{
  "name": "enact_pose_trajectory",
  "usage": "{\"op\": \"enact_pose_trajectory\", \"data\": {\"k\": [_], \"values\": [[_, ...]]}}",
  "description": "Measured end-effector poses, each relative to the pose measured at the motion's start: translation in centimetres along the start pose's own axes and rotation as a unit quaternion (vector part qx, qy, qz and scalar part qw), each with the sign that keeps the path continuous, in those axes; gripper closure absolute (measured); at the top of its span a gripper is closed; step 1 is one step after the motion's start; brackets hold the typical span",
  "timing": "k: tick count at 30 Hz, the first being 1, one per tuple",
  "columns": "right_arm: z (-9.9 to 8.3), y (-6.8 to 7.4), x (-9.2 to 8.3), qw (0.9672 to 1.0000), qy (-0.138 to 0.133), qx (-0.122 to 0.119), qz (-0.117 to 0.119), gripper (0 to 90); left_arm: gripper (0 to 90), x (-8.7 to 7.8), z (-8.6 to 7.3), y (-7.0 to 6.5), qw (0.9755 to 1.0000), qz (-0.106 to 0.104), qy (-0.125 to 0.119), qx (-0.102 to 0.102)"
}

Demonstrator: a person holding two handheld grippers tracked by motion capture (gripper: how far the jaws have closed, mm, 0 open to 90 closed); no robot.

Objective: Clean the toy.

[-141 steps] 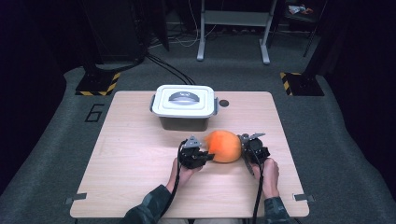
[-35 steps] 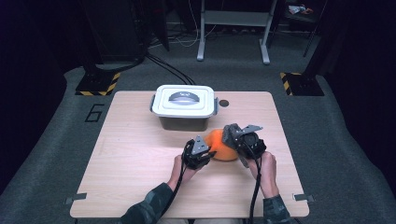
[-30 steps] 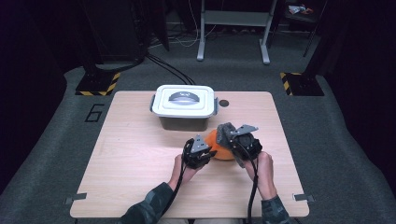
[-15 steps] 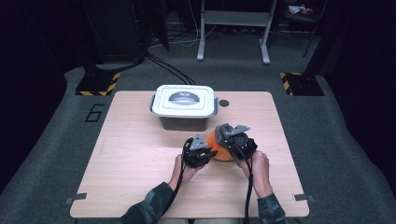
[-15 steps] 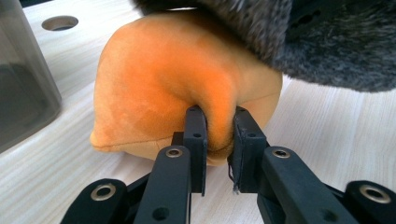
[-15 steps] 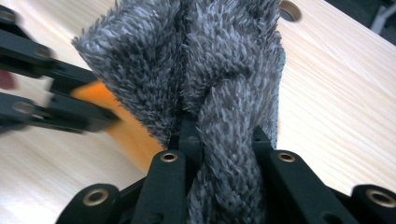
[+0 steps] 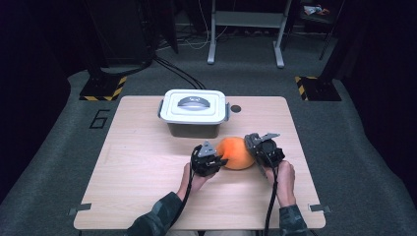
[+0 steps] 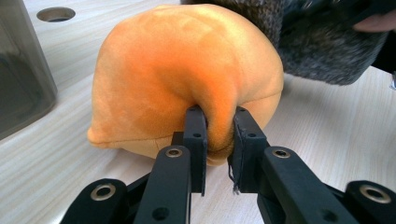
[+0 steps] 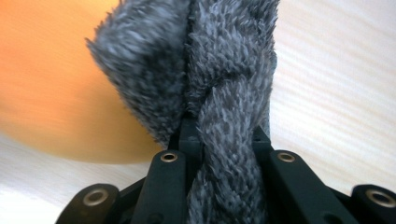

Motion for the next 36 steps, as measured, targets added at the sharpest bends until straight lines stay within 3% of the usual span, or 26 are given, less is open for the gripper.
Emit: {"op": "enact_pose_trajectory", "data": {"k": [11, 14, 18, 24, 28, 31, 34, 36], "values": [[-1.8, -0.8, 4.0, 0.9986, 0.046, 0.024, 0.012, 74.7, 78.6, 0.0, -0.3, 0.3, 0.9999, -0.001, -0.002, -0.011], [-2.0, -0.9, 4.3, 0.9981, 0.050, 0.030, 0.021, 74.7, 78.6, -0.1, -0.4, 0.4, 0.9999, -0.002, -0.001, -0.014], [-1.8, -1.3, 3.1, 0.9985, 0.043, 0.033, 0.009, 74.7, 78.6, -0.3, -0.4, 0.6, 0.9998, 0.000, -0.001, -0.017], [-0.7, -1.6, -0.8, 0.9995, -0.016, 0.029, -0.005, 74.6, 78.6, -0.3, -0.4, 0.5, 0.9999, -0.001, -0.002, -0.016], [0.8, 0.3, -3.5, 0.9986, -0.053, 0.002, 0.010, 74.5, 78.5, -0.2, -0.4, 0.4, 0.9998, -0.001, -0.002, -0.017], [1.6, 2.2, -4.5, 0.9972, -0.066, -0.023, 0.024, 74.5, 78.5, -0.3, -0.4, 0.4, 0.9999, -0.001, -0.001, -0.015], [2.4, 4.0, -4.7, 0.9954, -0.071, -0.050, 0.039, 74.4, 78.5, -0.3, -0.4, 0.5, 0.9999, 0.000, 0.000, -0.013], [2.6, 4.7, -4.1, 0.9954, -0.064, -0.062, 0.035, 74.5, 78.5, -0.3, -0.4, 0.5, 0.9999, 0.000, 0.000, -0.013]]}}
Point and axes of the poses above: each handheld gripper's, and its own axes: x roughly forward along the jaws, z roughly out of its top, y roughly to its left, the point moved 2 cm from there along x, roughly forward along the jaws, and after that the axes turned 7 degrees about -z, right-handed, at the moved point
